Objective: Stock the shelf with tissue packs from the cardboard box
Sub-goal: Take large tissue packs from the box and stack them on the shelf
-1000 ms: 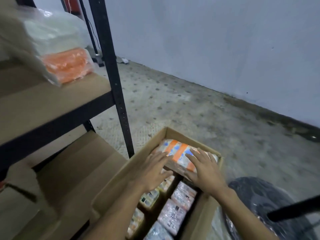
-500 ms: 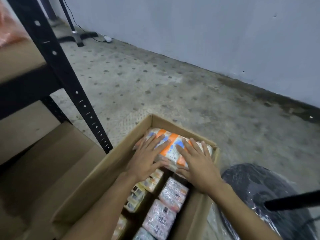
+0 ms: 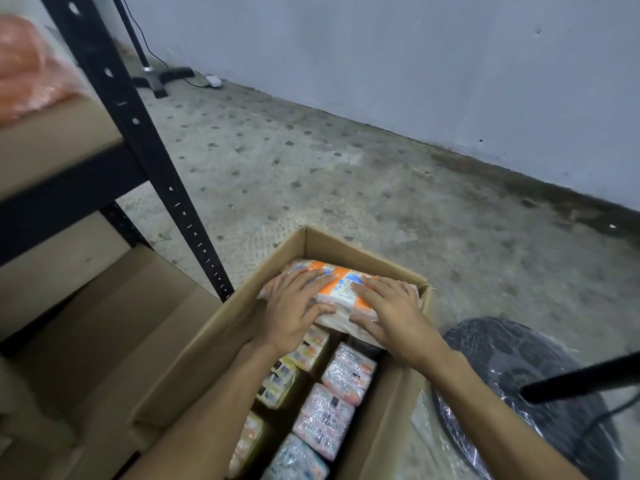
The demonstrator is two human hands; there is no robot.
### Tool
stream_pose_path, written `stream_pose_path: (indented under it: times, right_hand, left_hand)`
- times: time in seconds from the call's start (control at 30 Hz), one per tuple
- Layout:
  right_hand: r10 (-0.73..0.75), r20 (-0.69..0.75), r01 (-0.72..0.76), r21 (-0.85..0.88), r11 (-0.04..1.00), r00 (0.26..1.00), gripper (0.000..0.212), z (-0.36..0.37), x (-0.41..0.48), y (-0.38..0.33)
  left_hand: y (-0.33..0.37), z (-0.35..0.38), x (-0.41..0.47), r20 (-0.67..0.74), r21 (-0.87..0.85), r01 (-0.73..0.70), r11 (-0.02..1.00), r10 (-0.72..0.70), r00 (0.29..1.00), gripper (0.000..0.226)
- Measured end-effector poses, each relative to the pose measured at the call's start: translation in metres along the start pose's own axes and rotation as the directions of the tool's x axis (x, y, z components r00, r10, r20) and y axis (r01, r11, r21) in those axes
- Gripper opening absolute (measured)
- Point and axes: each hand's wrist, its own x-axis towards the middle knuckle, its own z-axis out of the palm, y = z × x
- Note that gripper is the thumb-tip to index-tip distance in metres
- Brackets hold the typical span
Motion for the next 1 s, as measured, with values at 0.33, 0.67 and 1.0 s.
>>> stream_pose_path:
  times: [0.33, 0.67, 1.0]
  right_hand:
    - [-0.081, -0.052, 0.083, 0.036, 0.996, 0.995, 0.055, -0.082, -0.012, -0.046]
    - [-0.185, -0.246, 0.193, 0.009, 0.981, 0.951, 0.054, -0.167, -0.045, -0.120]
    - [-0.275, -0.341, 0.300, 0.023, 0.954, 0.899, 0.054, -0.228, -0.037, -0.210]
  left_hand:
    - [0.056, -0.075, -0.026, -0.083, 0.039, -0.001, 0.999, 0.005, 0.997, 0.070]
    - [0.119, -0.181, -0.073, -0.213, 0.214, -0.104, 0.971, 0.151, 0.965, 0.055]
    - [0.148, -0.298, -0.118, -0.291, 0.370, -0.083, 0.925, 0.200, 0.936, 0.059]
